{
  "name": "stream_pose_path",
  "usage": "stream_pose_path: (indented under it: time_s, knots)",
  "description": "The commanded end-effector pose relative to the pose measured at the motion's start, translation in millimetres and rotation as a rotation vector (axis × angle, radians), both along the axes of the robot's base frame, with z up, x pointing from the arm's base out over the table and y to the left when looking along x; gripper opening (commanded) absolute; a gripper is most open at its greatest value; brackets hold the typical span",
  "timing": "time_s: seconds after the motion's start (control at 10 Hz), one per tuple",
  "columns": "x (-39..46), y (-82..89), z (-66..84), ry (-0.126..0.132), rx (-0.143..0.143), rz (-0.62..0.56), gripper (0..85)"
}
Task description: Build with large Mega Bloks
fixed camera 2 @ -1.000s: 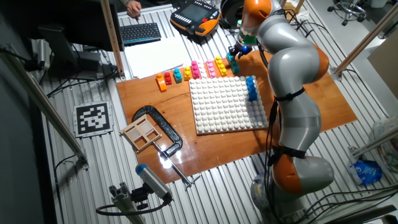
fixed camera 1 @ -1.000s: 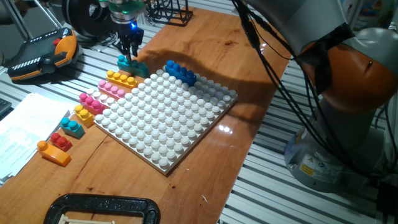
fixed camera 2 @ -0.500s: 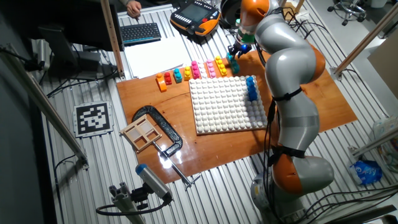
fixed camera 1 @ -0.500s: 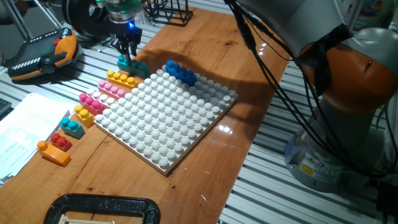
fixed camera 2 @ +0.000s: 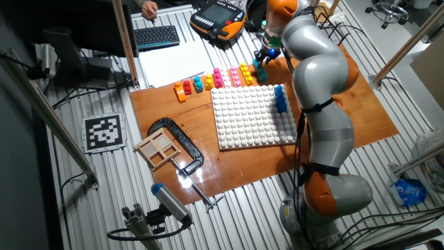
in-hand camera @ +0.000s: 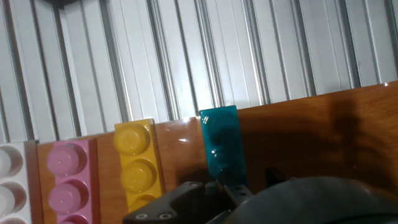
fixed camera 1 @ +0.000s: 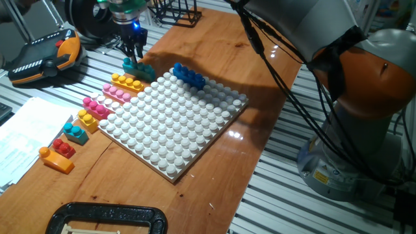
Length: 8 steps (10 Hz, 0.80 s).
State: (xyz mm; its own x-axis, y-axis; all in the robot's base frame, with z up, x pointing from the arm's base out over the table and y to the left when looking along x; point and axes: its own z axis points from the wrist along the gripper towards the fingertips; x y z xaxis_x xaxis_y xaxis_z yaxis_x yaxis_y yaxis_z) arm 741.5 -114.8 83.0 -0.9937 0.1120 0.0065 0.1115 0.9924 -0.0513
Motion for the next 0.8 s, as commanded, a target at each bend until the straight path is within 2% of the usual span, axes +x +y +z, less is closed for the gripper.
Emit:
stream_pose_path:
  time_s: [0.0, 0.2, 0.3, 0.7]
  knots:
    - [0.0, 0.2, 0.0, 0.004, 0.017, 0.025, 34.0]
    - [0.0, 0.2, 0.0, 0.005, 0.022, 0.060, 34.0]
    - [0.0, 0.2, 0.0, 0.011, 0.027, 0.055, 34.0]
    - [-0.4, 5.0, -1.3, 0.005, 0.024, 0.012, 34.0]
